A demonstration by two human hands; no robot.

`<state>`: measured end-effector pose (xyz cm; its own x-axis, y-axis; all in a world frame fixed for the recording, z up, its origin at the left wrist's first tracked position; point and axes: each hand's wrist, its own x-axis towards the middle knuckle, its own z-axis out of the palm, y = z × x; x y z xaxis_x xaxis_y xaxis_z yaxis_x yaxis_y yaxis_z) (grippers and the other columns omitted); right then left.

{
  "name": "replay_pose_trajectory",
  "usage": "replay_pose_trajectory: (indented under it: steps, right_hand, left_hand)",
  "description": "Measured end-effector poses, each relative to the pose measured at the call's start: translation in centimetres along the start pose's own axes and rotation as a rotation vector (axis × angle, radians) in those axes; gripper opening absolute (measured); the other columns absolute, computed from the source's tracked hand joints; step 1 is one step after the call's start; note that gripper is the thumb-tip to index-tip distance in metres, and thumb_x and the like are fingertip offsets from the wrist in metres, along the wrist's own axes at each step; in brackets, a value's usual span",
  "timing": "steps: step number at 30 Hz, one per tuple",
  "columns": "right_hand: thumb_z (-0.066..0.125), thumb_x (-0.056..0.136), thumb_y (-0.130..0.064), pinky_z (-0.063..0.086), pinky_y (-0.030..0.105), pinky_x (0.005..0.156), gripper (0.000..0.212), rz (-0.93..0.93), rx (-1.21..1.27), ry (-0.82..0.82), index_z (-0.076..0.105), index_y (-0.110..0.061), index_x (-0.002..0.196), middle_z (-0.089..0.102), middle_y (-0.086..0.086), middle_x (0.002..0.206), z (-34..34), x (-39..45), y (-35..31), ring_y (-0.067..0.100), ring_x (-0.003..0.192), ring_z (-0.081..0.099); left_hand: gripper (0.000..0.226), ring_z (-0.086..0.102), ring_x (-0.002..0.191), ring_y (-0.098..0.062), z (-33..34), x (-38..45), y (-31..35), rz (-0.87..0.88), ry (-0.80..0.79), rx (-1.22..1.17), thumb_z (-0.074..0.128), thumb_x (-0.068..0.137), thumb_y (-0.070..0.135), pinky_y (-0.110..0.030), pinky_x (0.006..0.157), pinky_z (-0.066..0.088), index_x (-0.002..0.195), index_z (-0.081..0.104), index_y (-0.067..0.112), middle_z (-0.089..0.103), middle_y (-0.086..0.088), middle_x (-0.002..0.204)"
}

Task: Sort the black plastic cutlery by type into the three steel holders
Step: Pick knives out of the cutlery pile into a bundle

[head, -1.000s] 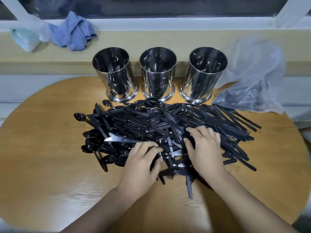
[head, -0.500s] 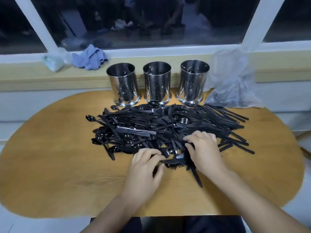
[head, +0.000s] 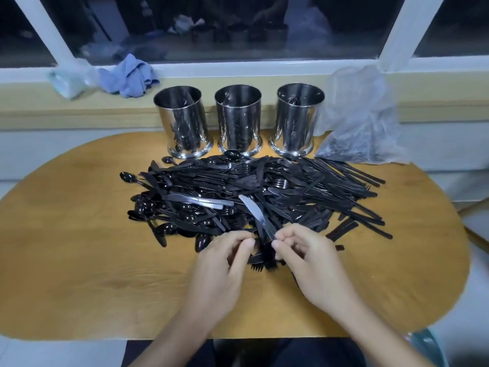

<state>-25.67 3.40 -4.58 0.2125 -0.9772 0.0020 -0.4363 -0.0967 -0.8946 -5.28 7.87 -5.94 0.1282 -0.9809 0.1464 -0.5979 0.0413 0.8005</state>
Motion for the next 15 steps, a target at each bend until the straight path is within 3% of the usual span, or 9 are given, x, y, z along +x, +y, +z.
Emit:
replay_pose_trajectory:
  steps: [3, 6, 9, 11, 15]
  right_hand:
    - [0.074, 0.103, -0.024, 0.057, 0.037, 0.075, 0.005, -0.022, 0.076, -0.110, 0.072, -0.027, 0.099, 0.074, -0.005, 0.082, 1.7, -0.9, -1.4, 0.016, 0.079, 0.070]
    - [0.074, 0.103, -0.025, 0.053, 0.027, 0.072, 0.007, -0.077, 0.042, -0.139, 0.076, -0.029, 0.097, 0.073, -0.011, 0.082, 2.5, -1.1, -1.8, 0.013, 0.077, 0.069]
    - [0.077, 0.100, -0.035, 0.053, 0.024, 0.073, 0.006, -0.070, -0.117, 0.026, 0.079, -0.033, 0.105, 0.072, -0.017, 0.086, 1.9, 0.0, 0.0, 0.010, 0.080, 0.067]
    - [0.077, 0.099, -0.041, 0.054, 0.027, 0.072, 0.022, -0.052, -0.321, 0.171, 0.077, -0.032, 0.118, 0.066, -0.019, 0.091, 1.2, 1.4, 1.8, 0.007, 0.078, 0.062]
    - [0.070, 0.102, -0.051, 0.048, 0.027, 0.067, 0.039, -0.062, -0.618, 0.238, 0.070, -0.029, 0.134, 0.058, -0.017, 0.110, 0.4, 4.4, 2.9, 0.004, 0.080, 0.056]
  left_hand:
    - [0.031, 0.061, 0.071, -0.010, 0.3, 1.0, 1.2, -0.096, -0.023, -0.221, 0.062, 0.114, 0.037, -0.037, 0.067, 0.049, 0.089, 0.074, 0.023, 0.066, 0.008, 0.075]
    - [0.031, 0.055, 0.067, -0.013, -0.1, 1.9, 1.8, -0.237, 0.018, -0.462, 0.063, 0.113, 0.025, -0.035, 0.065, 0.044, 0.087, 0.073, 0.015, 0.064, 0.006, 0.073]
    - [0.031, 0.050, 0.071, -0.013, -0.5, 2.3, 1.9, -0.318, 0.016, -0.550, 0.059, 0.113, 0.024, -0.034, 0.073, 0.042, 0.085, 0.070, 0.014, 0.057, 0.001, 0.077]
    - [0.033, 0.050, 0.074, -0.016, -0.9, 2.2, 1.9, -0.350, -0.014, -0.579, 0.056, 0.113, 0.027, -0.035, 0.079, 0.042, 0.086, 0.068, 0.014, 0.054, -0.003, 0.078]
    - [0.032, 0.052, 0.074, -0.020, -0.9, 1.7, 1.7, -0.375, -0.035, -0.609, 0.054, 0.114, 0.029, -0.038, 0.081, 0.048, 0.090, 0.072, 0.018, 0.056, -0.006, 0.078]
